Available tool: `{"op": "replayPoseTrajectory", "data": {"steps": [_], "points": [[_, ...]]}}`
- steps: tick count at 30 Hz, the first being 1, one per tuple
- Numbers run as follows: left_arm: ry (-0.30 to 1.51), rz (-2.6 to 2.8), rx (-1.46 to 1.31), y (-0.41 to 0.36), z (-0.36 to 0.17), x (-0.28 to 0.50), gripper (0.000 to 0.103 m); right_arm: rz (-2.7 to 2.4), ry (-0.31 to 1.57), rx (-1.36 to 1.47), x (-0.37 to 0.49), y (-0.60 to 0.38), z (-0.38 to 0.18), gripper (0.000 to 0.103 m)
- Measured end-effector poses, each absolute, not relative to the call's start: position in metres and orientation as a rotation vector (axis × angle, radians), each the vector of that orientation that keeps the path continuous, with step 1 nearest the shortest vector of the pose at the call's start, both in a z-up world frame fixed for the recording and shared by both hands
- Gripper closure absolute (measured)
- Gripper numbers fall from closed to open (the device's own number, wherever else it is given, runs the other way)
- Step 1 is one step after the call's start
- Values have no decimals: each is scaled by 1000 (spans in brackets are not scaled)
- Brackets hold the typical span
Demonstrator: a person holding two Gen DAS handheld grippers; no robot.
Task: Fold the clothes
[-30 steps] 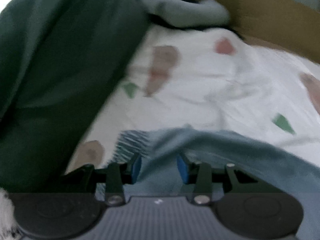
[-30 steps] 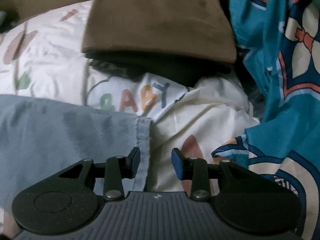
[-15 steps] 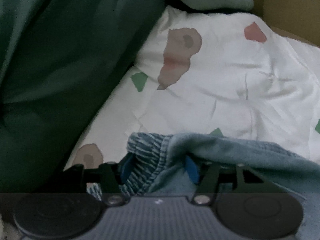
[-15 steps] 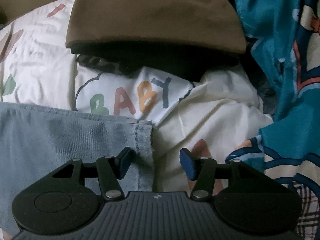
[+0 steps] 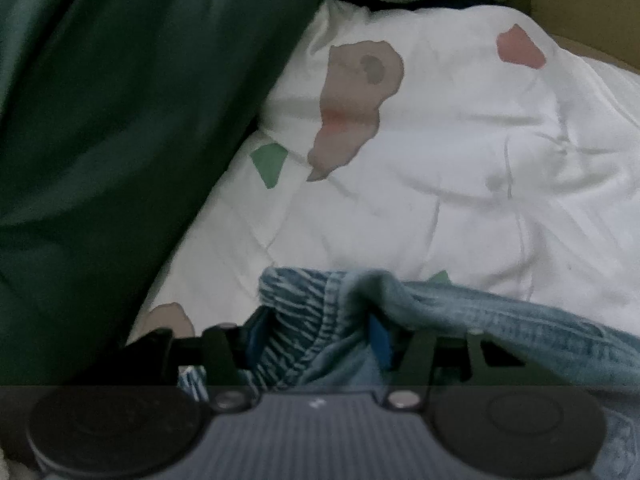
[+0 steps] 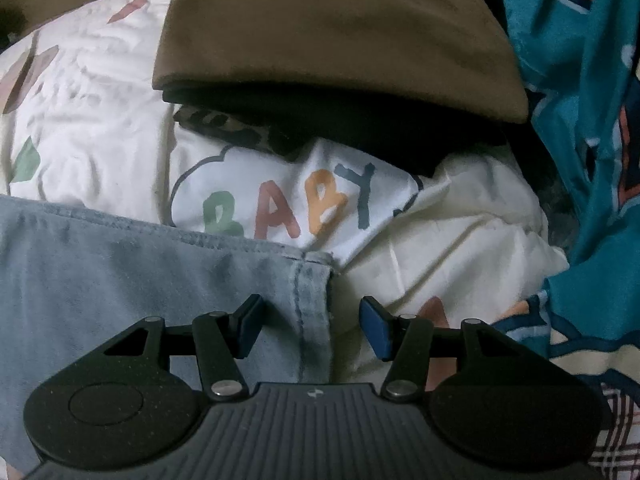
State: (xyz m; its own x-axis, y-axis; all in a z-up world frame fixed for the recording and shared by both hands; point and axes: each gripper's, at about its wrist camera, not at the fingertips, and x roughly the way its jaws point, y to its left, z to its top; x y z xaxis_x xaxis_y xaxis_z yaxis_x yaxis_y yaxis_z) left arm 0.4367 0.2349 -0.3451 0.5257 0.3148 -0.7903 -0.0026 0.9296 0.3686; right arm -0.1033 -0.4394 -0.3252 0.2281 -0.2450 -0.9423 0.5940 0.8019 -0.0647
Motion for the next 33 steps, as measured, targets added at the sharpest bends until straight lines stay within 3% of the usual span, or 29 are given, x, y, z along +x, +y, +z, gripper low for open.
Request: {"op": "replayPoseTrajectory", "data": {"steps": [5, 7, 10, 26, 33], "points": [[985, 164, 323, 236, -333, 431, 60, -581, 1207, 333, -97, -439, -327, 47], [978, 152, 325, 237, -328, 430, 64, -559, 1198, 339, -96, -439, -326, 70], [974, 141, 333, 238, -323, 430, 66, -566, 1200, 315, -94, -438, -322, 82], [978, 145, 372, 239, -315, 437, 78, -587, 1160, 326, -93, -442, -297, 87], [991, 138, 376, 239, -316, 438, 79, -605, 1176, 273, -89, -438, -295, 79]]}}
